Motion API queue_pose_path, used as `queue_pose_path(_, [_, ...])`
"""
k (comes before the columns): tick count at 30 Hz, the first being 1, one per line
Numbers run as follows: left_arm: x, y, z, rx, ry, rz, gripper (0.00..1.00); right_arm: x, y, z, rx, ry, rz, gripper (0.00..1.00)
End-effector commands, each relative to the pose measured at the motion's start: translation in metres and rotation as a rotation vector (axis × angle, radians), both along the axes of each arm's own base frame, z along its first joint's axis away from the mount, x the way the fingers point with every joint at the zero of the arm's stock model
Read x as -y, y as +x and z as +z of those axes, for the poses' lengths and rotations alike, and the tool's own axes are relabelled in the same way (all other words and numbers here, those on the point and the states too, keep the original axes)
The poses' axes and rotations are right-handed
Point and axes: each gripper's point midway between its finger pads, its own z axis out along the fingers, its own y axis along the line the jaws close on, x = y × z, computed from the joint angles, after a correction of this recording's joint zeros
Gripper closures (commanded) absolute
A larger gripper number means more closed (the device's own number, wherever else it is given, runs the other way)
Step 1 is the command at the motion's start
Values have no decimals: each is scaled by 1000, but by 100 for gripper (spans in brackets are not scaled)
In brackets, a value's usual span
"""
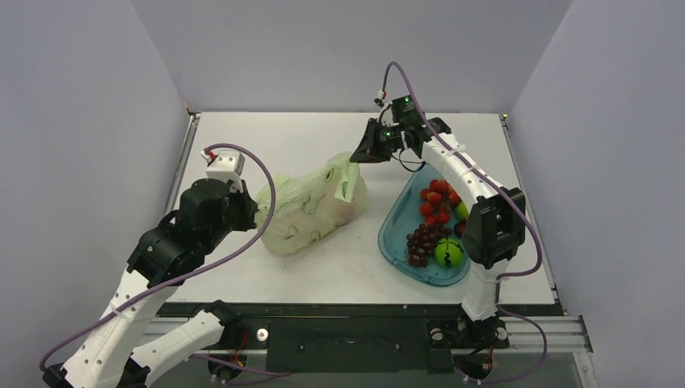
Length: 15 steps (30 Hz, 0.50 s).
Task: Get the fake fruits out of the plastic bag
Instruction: Untie the plastic bag at the center of the board.
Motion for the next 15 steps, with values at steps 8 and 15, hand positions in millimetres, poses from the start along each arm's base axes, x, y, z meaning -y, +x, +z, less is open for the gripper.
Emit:
queue_pose_path(8, [47, 30, 5, 2, -49, -136, 100, -10, -8, 24, 69, 72, 57, 56])
queue_pose_path(15, [55, 28, 0, -20, -69, -173, 100, 0, -69, -2, 104, -121, 212, 32])
